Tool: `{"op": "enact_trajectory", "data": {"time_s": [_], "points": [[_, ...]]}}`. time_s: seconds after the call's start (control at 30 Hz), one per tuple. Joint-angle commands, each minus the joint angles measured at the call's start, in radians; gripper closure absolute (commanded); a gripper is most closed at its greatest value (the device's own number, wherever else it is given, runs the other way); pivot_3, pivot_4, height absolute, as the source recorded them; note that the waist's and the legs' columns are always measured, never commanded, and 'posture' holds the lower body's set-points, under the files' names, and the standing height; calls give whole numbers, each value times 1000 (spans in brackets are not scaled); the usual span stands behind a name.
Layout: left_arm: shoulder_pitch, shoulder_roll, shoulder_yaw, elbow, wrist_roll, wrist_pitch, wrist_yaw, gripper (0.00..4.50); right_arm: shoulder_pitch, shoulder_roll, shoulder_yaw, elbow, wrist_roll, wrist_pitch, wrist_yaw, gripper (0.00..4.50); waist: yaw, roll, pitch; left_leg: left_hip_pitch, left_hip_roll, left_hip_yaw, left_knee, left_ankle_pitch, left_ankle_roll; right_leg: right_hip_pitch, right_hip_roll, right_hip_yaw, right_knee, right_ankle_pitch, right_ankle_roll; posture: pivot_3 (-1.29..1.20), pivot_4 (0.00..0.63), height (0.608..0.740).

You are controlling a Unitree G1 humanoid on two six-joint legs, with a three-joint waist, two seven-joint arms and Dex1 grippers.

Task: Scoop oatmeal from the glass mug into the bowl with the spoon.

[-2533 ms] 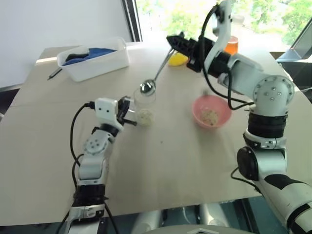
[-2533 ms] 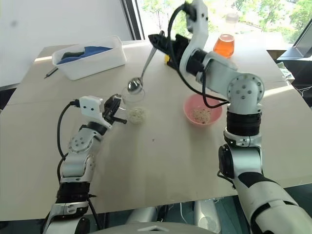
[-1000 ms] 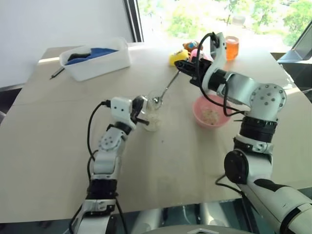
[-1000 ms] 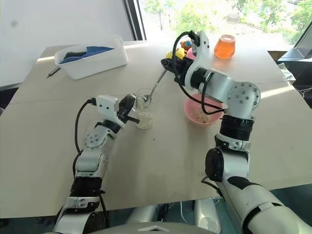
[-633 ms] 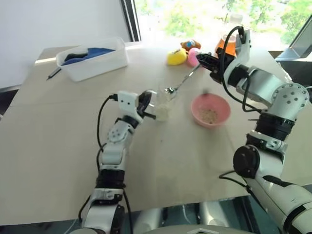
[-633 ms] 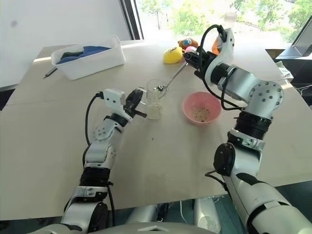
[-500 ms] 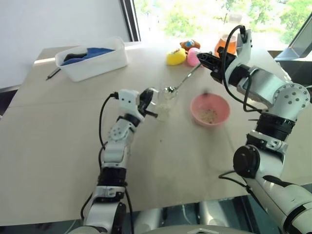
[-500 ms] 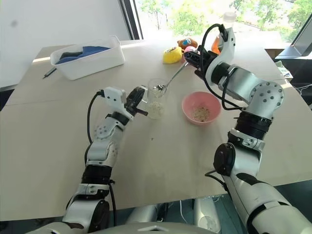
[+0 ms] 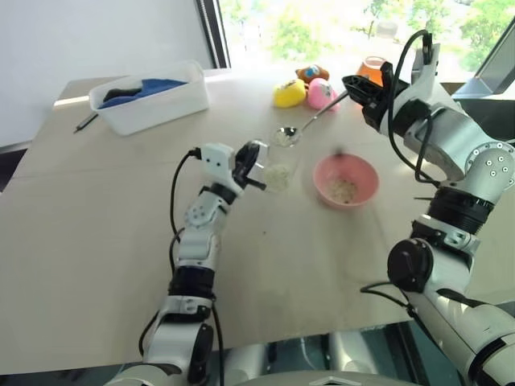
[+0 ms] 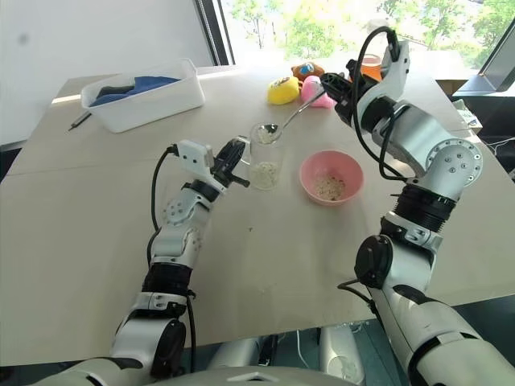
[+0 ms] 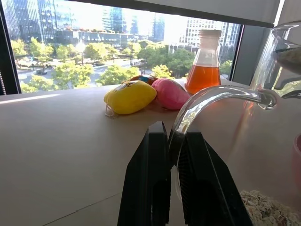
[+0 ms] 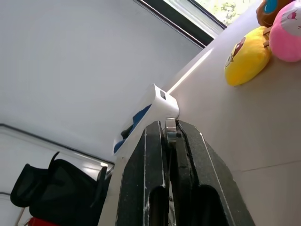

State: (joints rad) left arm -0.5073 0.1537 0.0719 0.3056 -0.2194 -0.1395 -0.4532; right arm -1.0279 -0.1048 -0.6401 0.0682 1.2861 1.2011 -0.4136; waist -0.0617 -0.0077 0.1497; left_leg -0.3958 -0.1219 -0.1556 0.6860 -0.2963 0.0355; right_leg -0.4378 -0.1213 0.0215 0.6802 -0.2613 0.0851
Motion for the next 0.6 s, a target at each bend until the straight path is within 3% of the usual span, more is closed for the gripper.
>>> {"op": "enact_trajectory", "data": {"time_s": [0.03,0.6], "points": [[-34,9,11,2,-10,-47,-16,4189,2,-27,2,-17,72,-42,-16,4500,0,0,0,0,0,0,0,0,0,0,0,0,0,0,0,0,150,740],[-60,9,12,88,-10,-93,-36,4189,31,-201,27,26,238,-121,-24,4500,0,0,0,-1,0,0,1,0,0,0,0,1,0,0,0,0,150,740]]}}
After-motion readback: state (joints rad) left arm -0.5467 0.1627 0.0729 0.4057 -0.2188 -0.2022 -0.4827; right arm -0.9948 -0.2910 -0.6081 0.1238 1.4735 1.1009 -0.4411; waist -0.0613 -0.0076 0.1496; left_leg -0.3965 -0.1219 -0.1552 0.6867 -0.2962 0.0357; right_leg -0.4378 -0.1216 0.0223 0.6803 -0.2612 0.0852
